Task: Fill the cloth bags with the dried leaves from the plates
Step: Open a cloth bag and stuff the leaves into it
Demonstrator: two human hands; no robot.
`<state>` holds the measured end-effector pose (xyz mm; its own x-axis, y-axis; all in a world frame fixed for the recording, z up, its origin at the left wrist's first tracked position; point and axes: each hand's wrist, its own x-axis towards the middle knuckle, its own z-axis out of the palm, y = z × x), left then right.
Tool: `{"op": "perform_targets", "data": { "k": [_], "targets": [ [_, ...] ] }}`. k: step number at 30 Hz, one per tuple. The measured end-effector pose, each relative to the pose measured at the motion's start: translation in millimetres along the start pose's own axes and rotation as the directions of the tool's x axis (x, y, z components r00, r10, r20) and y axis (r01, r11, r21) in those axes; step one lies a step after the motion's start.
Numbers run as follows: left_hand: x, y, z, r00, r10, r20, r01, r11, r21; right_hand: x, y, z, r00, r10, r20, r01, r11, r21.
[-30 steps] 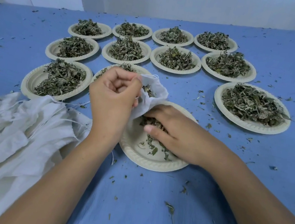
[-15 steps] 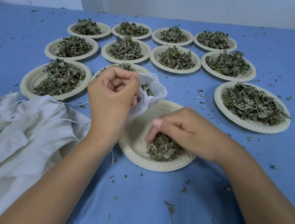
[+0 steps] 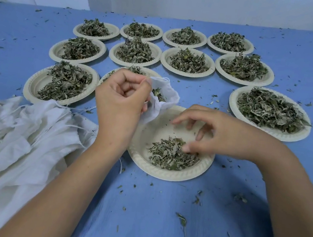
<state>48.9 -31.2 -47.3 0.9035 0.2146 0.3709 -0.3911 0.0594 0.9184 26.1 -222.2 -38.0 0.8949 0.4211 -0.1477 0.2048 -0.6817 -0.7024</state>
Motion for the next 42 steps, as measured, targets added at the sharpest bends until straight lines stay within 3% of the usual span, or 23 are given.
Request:
{"op": "perform_targets", "data": {
  "k": [2,4,9,14,17,21,25,29,32,34,36,38,42],
  "targets": [
    [0,0,0,1.000,-0.001,-0.001,0.001,1.000,-0.001,-2,2,0,0.987,0.014,0.161,-0.006,0.999,-0.050],
    [0,0,0,1.000,0.001,0.001,-0.001,1.000,0.000,-2,0,4,0.980,-0.009,0.199,0.025,0.997,-0.079],
    [0,0,0,1.000,0.004,0.010,-0.004,1.000,0.000,2,-4,11,0.994,-0.046,0.103,0.056,0.993,-0.101],
    [0,0,0,1.000,-0.005,0.006,0.005,1.000,-0.009,5,-7,9,0.993,-0.036,-0.115,0.015,0.984,-0.180],
    [0,0,0,1.000,-0.003,0.015,0.003,1.000,-0.007,1,-10,1,0.965,-0.022,-0.261,0.016,1.000,-0.026],
    [0,0,0,0.998,-0.013,0.056,0.012,1.000,0.010,-5,-14,-6,0.918,-0.072,-0.391,0.162,0.965,0.204],
    [-3,-2,2,0.989,0.000,0.147,-0.012,0.997,0.078,-6,-18,-5,0.851,-0.130,-0.509,0.358,0.852,0.383],
    [-5,-2,3,0.973,0.025,0.229,-0.051,0.993,0.107,-2,-22,5,0.785,-0.180,-0.593,0.495,0.758,0.425],
    [-6,-1,4,0.964,0.026,0.264,-0.053,0.994,0.094,3,-22,17,0.751,-0.186,-0.634,0.439,0.857,0.268],
    [-7,-1,4,0.956,0.033,0.293,-0.062,0.994,0.092,8,-21,22,0.686,-0.297,-0.664,0.362,0.931,-0.042],
    [-8,-2,4,0.952,0.029,0.304,-0.059,0.994,0.092,11,-20,25,0.637,-0.433,-0.637,0.330,0.901,-0.282],
    [-8,-3,5,0.955,0.025,0.296,-0.057,0.993,0.100,12,-19,26,0.664,-0.441,-0.604,0.320,0.897,-0.305],
    [-6,-3,5,0.962,0.026,0.272,-0.051,0.995,0.088,9,-18,22,0.712,-0.332,-0.619,0.368,0.927,-0.073]
  ]
}}
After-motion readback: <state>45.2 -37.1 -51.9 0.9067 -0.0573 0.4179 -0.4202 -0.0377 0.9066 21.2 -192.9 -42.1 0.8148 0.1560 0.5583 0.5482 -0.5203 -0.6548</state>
